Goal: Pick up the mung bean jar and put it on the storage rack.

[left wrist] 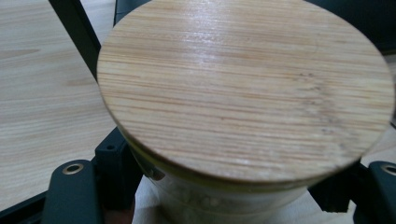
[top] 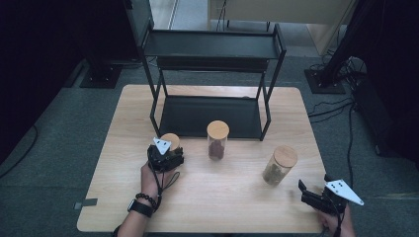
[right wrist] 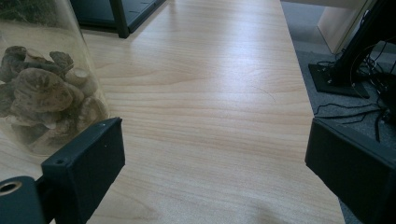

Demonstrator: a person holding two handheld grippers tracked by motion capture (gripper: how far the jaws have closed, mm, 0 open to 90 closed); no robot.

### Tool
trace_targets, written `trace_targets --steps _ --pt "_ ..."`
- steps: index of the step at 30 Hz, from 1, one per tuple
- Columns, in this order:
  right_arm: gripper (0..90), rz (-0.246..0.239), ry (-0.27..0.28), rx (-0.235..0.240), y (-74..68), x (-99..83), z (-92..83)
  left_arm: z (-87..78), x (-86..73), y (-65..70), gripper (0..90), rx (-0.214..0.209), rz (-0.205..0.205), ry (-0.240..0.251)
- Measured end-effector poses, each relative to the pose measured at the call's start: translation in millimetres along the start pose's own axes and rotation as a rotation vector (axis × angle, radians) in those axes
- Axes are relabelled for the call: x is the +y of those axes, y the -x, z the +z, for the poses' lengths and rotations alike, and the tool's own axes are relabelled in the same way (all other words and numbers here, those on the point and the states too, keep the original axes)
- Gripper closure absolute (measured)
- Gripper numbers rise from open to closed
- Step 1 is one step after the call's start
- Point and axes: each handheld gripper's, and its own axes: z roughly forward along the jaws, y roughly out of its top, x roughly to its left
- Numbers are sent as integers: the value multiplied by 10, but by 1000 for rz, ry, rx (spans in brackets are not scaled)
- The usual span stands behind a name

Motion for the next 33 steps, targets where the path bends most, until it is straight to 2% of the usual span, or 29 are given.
trace_targets --steps 8,20,33 --pt "47 4 -8 11 12 2 5 82 67 6 256 8 14 -5" --pt "47 9 -9 13 17 3 6 207 187 37 255 8 11 -8" --pt "47 12 -8 15 20 3 6 258 350 107 256 -1 17 -3"
